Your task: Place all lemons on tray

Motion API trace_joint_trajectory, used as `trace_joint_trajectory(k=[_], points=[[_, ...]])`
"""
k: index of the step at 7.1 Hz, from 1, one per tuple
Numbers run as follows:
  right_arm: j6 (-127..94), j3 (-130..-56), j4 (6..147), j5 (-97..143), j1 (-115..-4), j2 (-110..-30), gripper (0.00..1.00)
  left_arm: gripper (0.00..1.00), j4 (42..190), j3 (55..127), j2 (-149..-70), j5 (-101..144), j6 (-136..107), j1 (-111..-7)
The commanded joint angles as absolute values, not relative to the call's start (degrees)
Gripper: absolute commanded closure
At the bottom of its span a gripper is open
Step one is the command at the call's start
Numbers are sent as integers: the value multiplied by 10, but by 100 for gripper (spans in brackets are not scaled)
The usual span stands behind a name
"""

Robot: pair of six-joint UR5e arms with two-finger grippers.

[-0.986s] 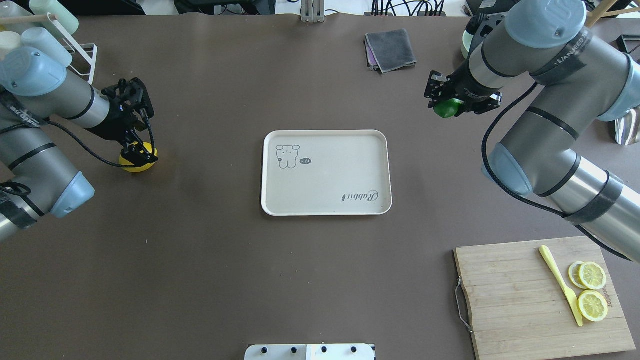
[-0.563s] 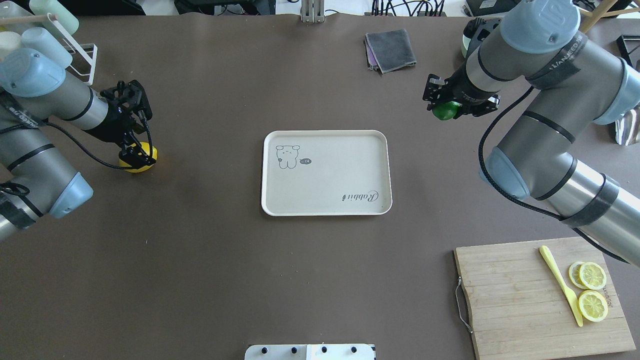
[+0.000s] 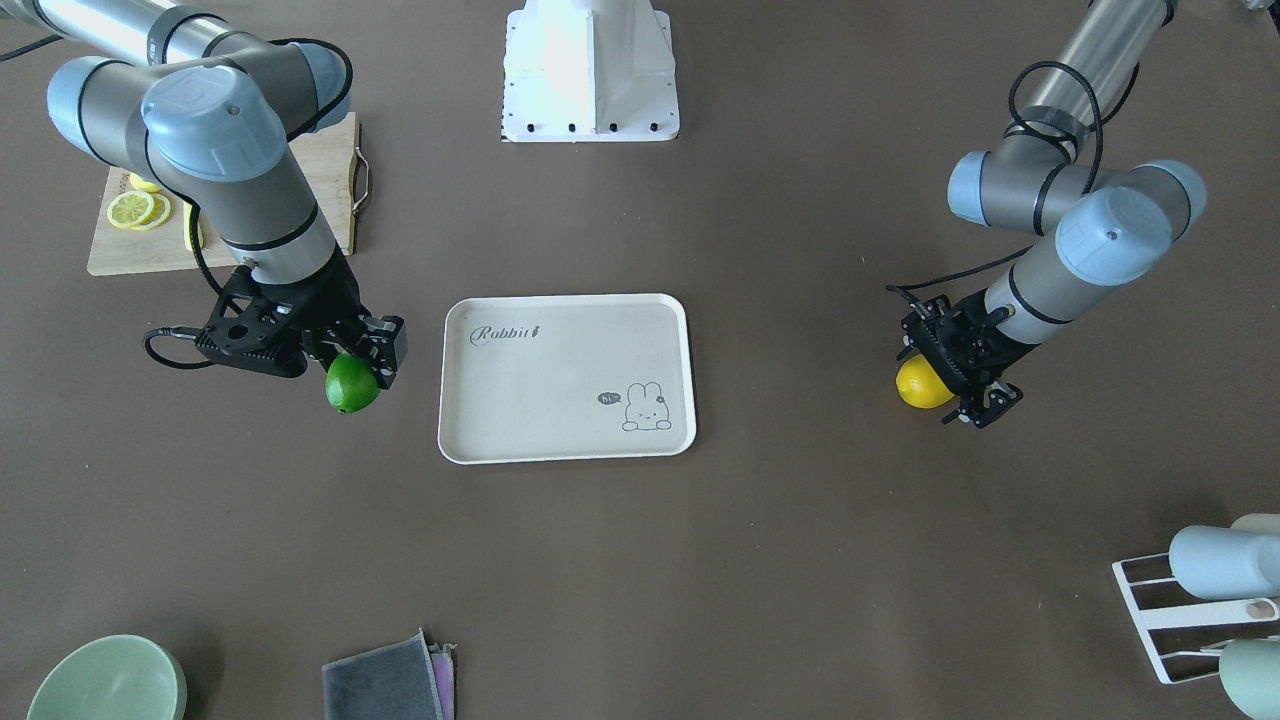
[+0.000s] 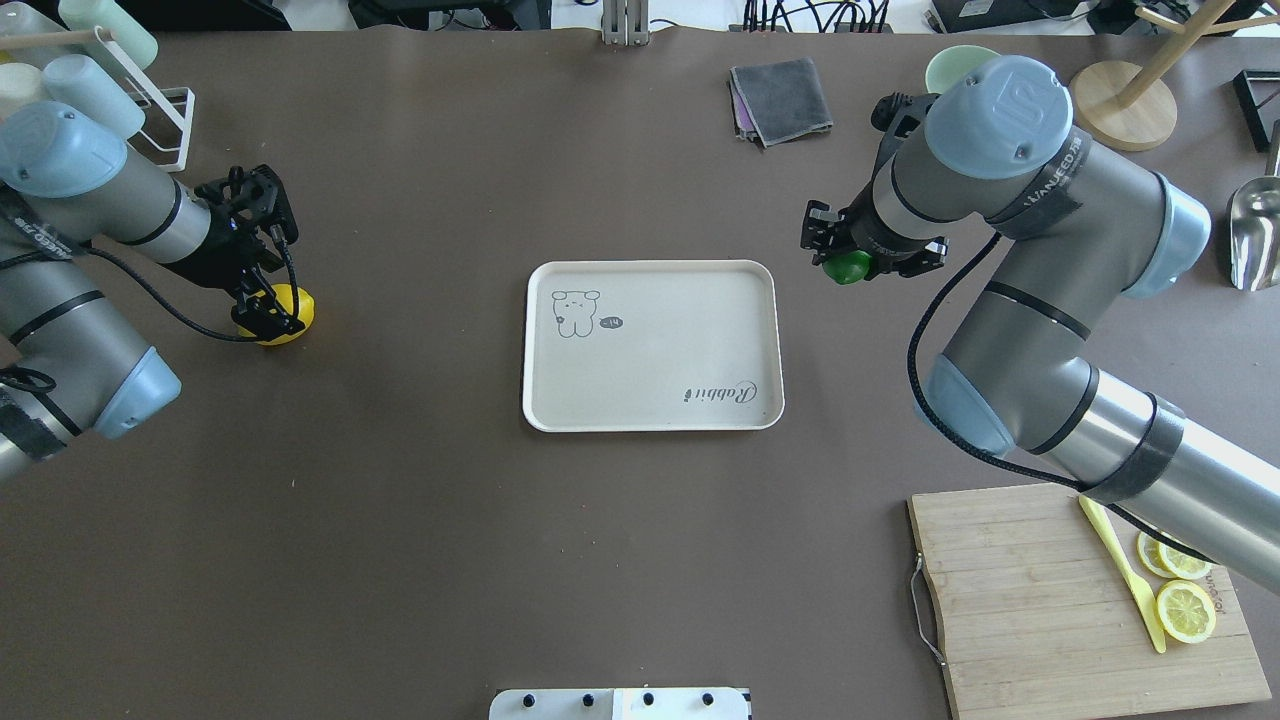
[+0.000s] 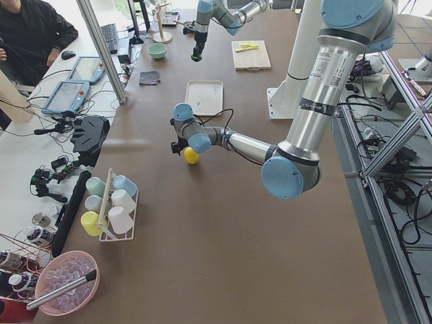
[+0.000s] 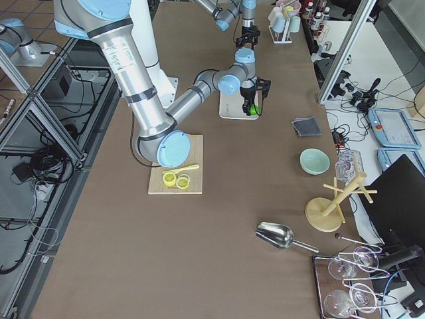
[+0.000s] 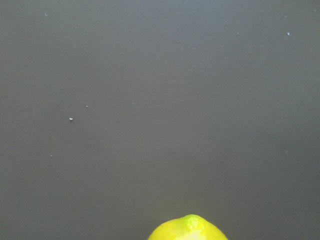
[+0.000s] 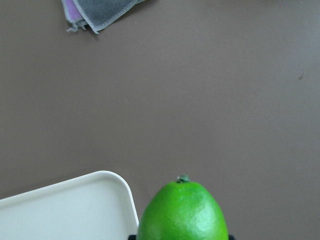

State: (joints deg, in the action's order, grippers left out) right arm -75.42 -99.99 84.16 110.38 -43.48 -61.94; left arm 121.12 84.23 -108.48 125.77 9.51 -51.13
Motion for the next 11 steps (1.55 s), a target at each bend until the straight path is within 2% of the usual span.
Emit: trace_joint_trajectory(k=[1,2,3,4,5,7,11], points=[[-765,-998,839,1100,-415,-614,100,3,1212,833,-1083,1257,95,-511],[-766,-998,839,1100,-413,-613,100,10,1212,828,-1083,1258,95,-511],[-770,-998,838,1100,-411,-612,100,41,1215,832,-1072,1258,94,-511],[-771,-998,838,1098,-410,-608,100,99,1235,836,-1068,1266,77,-512],[-773,-998,838,1094,-409,-607,100,100,1235,849,-1077,1288,12,-511],[-771,-997,838,1093,-405,-607,100,100,1223,846,-1151,1313,-134,-504],[-752,-990,833,1053,-380,-596,100,100,1224,850,-1249,1217,-518,-420]])
